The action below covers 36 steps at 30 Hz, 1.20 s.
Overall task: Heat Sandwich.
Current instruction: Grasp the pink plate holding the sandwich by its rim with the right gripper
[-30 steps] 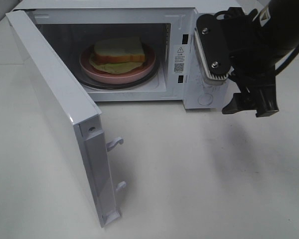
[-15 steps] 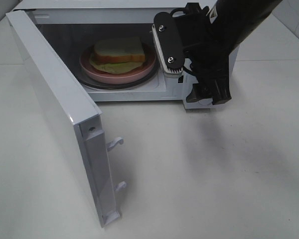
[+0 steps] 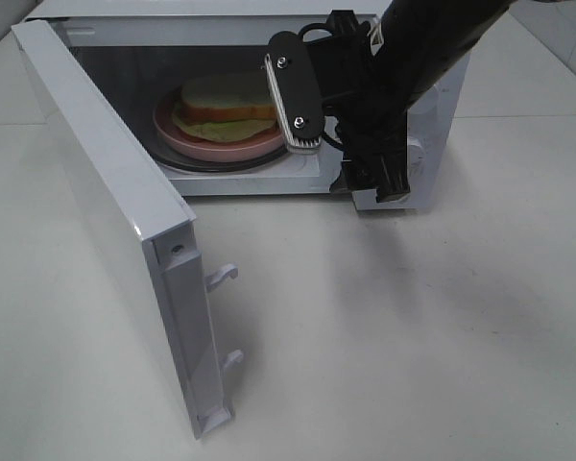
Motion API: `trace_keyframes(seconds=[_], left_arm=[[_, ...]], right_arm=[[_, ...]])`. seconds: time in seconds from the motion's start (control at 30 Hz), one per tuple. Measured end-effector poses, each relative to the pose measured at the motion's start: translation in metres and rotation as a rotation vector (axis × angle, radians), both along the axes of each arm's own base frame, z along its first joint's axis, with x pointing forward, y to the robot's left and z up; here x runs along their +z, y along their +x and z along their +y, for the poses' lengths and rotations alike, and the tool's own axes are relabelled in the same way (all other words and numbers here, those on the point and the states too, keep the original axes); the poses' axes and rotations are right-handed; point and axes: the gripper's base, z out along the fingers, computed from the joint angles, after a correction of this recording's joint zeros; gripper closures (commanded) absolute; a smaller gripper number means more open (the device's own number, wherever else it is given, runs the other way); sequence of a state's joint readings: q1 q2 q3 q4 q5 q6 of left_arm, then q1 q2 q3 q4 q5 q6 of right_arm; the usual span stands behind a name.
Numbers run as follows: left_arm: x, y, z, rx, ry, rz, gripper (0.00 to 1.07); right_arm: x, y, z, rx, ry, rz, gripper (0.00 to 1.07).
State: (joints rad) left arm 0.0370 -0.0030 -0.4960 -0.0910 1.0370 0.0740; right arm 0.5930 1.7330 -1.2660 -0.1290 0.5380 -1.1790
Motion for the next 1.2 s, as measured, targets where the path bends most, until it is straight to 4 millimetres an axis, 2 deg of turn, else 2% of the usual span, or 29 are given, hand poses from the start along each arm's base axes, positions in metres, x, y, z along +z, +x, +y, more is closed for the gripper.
trace_keyframes(seconds=[0.4,1.2], left_arm=[[0.0,0.0,0.0,0.0,0.0,0.0,0.05],[0.0,0.0,0.0,0.0,0.0,0.0,0.05]], right_arm=[[-0.026,0.009,0.012,0.019,-0.001,0.01,0.21],[-0.041,0.045,0.045,0.027,0.033,-0.018,0.22]])
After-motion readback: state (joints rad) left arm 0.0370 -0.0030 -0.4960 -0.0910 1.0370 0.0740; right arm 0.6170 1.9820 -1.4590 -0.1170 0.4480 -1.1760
